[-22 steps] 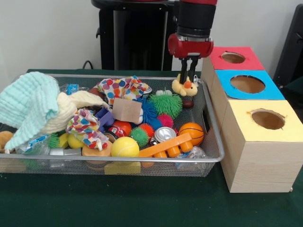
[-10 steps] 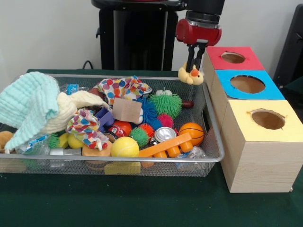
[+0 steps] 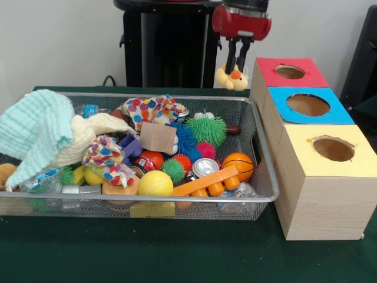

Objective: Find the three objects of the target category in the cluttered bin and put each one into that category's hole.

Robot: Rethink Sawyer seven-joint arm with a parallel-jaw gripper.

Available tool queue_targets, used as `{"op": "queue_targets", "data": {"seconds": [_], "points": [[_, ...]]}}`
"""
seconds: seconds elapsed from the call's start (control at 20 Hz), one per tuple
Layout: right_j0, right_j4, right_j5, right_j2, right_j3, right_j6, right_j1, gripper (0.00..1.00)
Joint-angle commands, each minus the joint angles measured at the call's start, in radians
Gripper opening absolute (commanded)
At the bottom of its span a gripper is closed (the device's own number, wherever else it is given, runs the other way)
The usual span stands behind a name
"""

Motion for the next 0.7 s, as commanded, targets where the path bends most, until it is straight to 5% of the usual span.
{"op": "queue_targets", "data": {"seconds": [0.05, 0.7], "points": [[-0.027, 0.068, 0.253, 0.078, 0.087, 0.083, -0.182, 0.00], [0.115, -0.017, 0.192, -0.015, 0.092, 0.163, -0.169, 0.00]]}}
